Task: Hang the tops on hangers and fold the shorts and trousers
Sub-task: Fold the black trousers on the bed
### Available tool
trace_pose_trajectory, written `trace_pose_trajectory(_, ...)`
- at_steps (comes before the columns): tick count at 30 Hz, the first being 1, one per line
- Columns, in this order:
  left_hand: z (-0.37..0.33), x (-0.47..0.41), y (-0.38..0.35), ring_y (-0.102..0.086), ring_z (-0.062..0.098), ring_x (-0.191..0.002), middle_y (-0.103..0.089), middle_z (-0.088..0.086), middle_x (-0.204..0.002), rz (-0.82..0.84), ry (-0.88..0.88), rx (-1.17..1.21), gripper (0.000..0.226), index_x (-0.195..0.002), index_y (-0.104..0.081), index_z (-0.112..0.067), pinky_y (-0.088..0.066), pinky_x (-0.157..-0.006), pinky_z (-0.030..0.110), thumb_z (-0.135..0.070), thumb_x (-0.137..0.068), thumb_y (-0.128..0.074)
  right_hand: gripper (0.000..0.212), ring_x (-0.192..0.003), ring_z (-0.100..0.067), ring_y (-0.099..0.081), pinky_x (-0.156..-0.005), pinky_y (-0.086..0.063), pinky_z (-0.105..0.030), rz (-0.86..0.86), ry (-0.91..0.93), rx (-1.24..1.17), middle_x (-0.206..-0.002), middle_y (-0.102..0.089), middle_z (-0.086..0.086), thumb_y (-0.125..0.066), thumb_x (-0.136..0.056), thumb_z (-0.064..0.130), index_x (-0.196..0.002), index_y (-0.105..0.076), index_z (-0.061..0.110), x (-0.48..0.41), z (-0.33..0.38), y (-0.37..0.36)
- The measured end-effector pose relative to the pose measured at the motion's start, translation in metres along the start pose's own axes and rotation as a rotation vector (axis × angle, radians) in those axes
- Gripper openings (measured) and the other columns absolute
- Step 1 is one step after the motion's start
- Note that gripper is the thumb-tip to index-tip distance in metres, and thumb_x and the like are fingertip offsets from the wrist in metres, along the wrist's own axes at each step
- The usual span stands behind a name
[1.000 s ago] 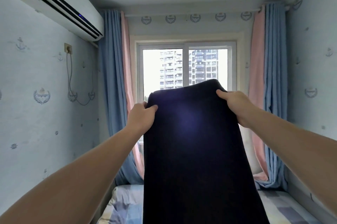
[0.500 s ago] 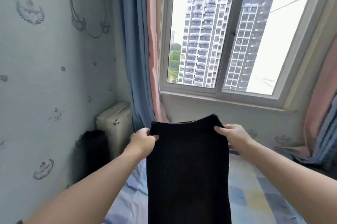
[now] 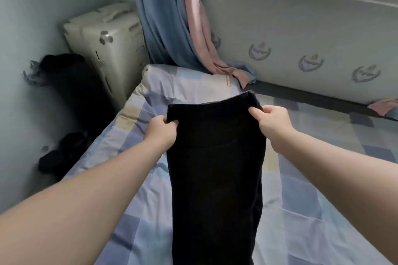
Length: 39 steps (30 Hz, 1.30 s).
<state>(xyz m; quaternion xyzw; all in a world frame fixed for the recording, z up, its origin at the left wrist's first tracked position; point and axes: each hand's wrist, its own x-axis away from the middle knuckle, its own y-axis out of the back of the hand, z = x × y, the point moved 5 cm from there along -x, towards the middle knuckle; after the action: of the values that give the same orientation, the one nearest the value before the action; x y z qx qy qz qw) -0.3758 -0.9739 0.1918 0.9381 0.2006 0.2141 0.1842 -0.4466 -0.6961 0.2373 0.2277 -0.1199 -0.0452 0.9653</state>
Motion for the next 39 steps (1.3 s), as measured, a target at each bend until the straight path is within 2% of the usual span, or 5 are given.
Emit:
trace_pose_trajectory(4,0.055,-0.055,-0.040,-0.054,0.029,-0.123,-0.055,0.004,-0.138,-0.066,-0.007,-0.034,0.046,-0.143,-0.045,-0.017,-0.041,-0.090,0.035,-0.040,-0.104,-0.047,0.035,-0.088,-0.016,-0.059,-0.077,-0.044,-0.031,-0.072,-0.008,0.109,-0.122,-0.062,-0.005,-0.059,-0.100,0.031,-0.130,-0.054,0.013,-0.043,-0.061,-0.047)
trace_pose_trajectory(9,0.148,-0.036,-0.098,-0.034,0.028,-0.145,-0.034,0.006,-0.160,0.066,-0.035,-0.238,0.060,-0.156,-0.031,-0.020,-0.028,-0.116,0.038,-0.044,-0.103,-0.045,0.067,-0.143,-0.030,-0.037,-0.115,-0.034,-0.047,0.091,-0.096,0.295,-0.160,-0.033,-0.001,-0.054,-0.100,0.041,-0.157,-0.022,0.027,-0.019,-0.172,-0.094)
trace_pose_trajectory(16,0.238,0.043,-0.127,-0.012,0.021,-0.152,-0.011,-0.003,-0.168,0.241,-0.027,-0.418,0.060,-0.157,-0.024,-0.033,-0.018,-0.120,0.038,-0.050,-0.102,-0.040,0.068,-0.149,-0.020,-0.030,-0.120,-0.027,-0.049,0.276,-0.141,0.393,-0.162,-0.029,0.010,-0.053,-0.100,0.043,-0.158,-0.019,0.034,0.063,-0.268,-0.109)
trace_pose_trajectory(29,0.336,0.257,-0.140,-0.023,0.019,-0.148,0.002,-0.014,-0.167,0.267,0.028,-0.423,0.063,-0.156,-0.024,-0.034,-0.026,-0.117,0.036,-0.045,-0.100,-0.050,0.064,-0.148,-0.014,-0.029,-0.122,-0.026,-0.042,0.409,-0.216,0.375,-0.162,-0.030,0.009,-0.054,-0.101,0.037,-0.158,-0.027,0.028,0.224,-0.388,-0.045)
trace_pose_trajectory(39,0.382,0.412,-0.145,-0.017,0.014,-0.150,-0.009,-0.007,-0.167,0.058,0.074,-0.249,0.085,-0.159,-0.007,-0.028,-0.022,-0.117,0.028,-0.030,-0.096,-0.063,0.065,-0.141,-0.012,-0.042,-0.117,-0.035,-0.037,0.508,-0.322,0.324,-0.155,-0.041,0.013,-0.057,-0.099,0.039,-0.156,-0.027,0.035,0.354,-0.473,0.016)
